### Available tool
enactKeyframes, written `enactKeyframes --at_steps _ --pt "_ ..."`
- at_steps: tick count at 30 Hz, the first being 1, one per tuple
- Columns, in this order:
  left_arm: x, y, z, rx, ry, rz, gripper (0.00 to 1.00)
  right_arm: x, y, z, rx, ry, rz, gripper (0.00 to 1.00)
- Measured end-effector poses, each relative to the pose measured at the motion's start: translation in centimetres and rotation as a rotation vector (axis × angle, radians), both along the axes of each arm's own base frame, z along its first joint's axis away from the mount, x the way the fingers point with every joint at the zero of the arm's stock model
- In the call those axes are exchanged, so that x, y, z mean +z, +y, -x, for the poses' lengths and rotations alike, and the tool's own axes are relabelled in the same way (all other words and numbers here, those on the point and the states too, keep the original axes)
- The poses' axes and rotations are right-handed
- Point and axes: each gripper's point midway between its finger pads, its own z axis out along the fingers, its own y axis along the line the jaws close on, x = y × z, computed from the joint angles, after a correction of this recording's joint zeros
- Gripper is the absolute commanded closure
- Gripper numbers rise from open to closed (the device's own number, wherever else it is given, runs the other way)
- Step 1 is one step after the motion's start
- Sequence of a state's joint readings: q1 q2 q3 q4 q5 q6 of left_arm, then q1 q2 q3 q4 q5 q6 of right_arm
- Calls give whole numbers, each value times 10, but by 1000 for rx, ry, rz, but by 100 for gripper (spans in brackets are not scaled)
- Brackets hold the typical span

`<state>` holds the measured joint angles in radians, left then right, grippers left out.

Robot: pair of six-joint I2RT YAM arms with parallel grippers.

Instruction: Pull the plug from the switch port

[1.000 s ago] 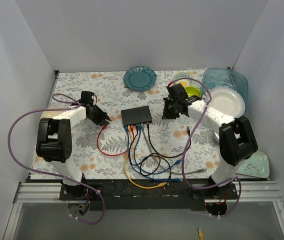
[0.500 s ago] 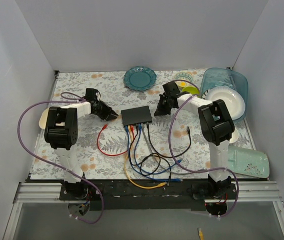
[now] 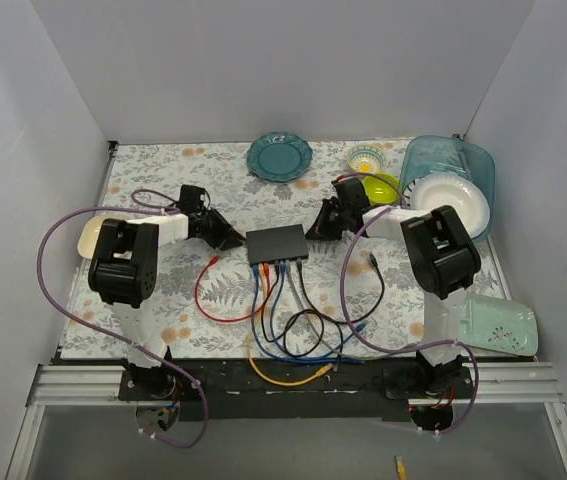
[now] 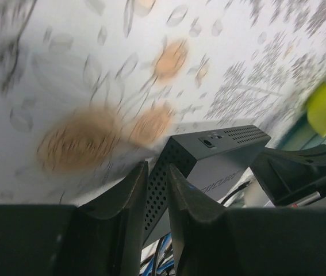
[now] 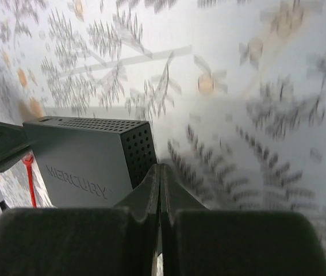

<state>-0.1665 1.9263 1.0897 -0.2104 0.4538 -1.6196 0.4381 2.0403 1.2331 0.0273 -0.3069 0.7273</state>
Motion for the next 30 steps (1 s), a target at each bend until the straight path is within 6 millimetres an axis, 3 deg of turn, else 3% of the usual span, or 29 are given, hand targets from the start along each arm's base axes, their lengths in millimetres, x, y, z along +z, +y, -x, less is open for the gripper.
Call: enactKeyframes --at_steps 6,11,13,14,16,17,21,25,27,30 --pt "0 5 52 -7 21 -57 78 -1 2 56 48 14 34 99" --pt "2 20 77 17 36 -134 75 0 12 84 81 23 60 96" --pt "5 23 84 23 43 -156 73 1 12 89 79 20 91 88" --pt "9 24 86 25 39 -163 69 2 9 95 77 26 121 75" --pt "24 27 88 30 6 -180 64 10 -1 103 65 14 191 64" --pt "30 27 88 30 -12 -186 59 18 -5 106 57 -7 220 55" --pt "52 24 90 23 -85 -204 51 64 -25 112 18 -134 305 40" --pt "46 10 107 -28 -75 -207 40 97 -40 128 -6 -216 371 22" --pt "40 8 115 -36 -42 -208 35 107 -45 140 -2 -236 391 7" --pt "38 9 116 -17 -23 -208 23 113 -58 156 3 -258 399 1"
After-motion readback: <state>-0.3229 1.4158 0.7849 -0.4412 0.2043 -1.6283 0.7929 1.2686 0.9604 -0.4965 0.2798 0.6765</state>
